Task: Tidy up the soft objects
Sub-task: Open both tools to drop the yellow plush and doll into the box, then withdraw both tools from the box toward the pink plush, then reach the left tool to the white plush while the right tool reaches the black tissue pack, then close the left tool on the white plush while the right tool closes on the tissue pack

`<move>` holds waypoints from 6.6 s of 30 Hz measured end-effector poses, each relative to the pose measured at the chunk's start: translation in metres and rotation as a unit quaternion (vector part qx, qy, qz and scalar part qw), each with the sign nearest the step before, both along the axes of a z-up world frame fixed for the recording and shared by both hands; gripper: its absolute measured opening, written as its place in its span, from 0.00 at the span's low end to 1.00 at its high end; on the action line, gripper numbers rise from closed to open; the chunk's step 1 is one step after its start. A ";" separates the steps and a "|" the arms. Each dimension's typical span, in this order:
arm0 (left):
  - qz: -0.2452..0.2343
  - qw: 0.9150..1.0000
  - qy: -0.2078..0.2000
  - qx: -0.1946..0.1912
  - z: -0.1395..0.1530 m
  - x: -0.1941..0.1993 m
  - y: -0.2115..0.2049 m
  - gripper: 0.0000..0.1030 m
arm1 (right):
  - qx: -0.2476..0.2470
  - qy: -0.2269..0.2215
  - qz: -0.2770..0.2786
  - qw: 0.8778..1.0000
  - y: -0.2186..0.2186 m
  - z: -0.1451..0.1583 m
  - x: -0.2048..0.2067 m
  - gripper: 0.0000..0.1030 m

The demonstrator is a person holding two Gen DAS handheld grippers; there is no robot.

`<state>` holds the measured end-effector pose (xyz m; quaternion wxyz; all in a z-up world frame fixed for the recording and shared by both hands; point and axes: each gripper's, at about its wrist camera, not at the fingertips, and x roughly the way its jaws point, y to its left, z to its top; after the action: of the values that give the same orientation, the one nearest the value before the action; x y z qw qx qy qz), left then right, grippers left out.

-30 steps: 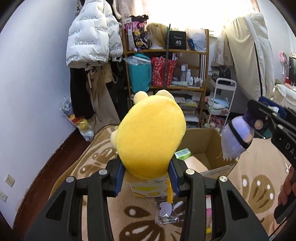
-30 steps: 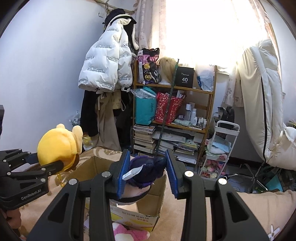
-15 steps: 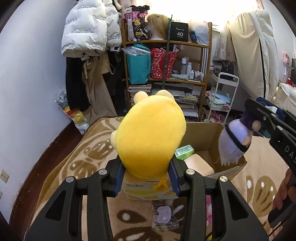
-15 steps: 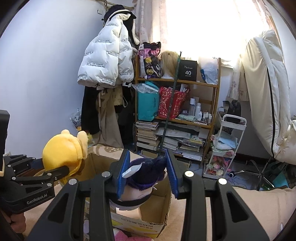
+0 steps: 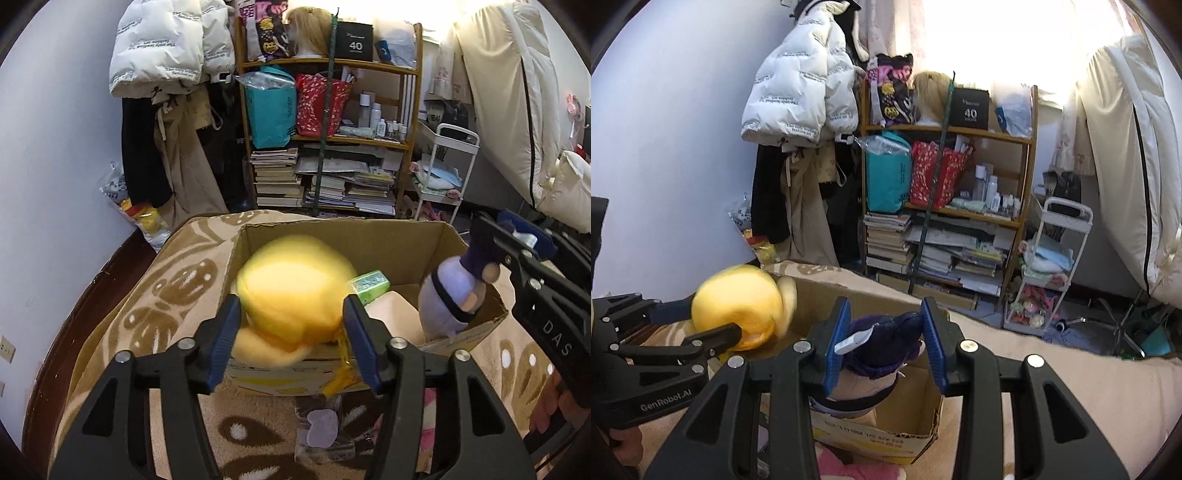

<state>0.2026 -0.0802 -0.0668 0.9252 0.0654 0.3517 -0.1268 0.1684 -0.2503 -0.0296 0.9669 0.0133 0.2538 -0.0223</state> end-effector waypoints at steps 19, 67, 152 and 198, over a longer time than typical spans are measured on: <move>0.023 1.000 0.002 0.009 0.005 -0.016 0.016 0.82 | 0.020 0.017 -0.012 1.000 -0.012 0.010 -0.016 0.60; -0.027 0.998 0.027 0.055 0.027 -0.144 -0.004 0.98 | 0.048 0.062 -0.047 0.996 -0.027 0.034 -0.148 1.00; -0.142 0.962 0.209 0.099 -0.109 -0.113 -0.096 0.94 | 0.131 0.330 -0.067 0.932 -0.056 -0.113 -0.088 0.74; -0.136 0.962 0.219 0.086 -0.135 -0.101 -0.116 0.45 | 0.207 0.366 -0.065 0.905 -0.076 -0.150 -0.085 0.54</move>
<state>0.1017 -0.1959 -0.2016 0.7905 0.1628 0.5430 -0.2319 0.0829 -0.3260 -0.1797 0.7781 0.2205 0.5871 -0.0349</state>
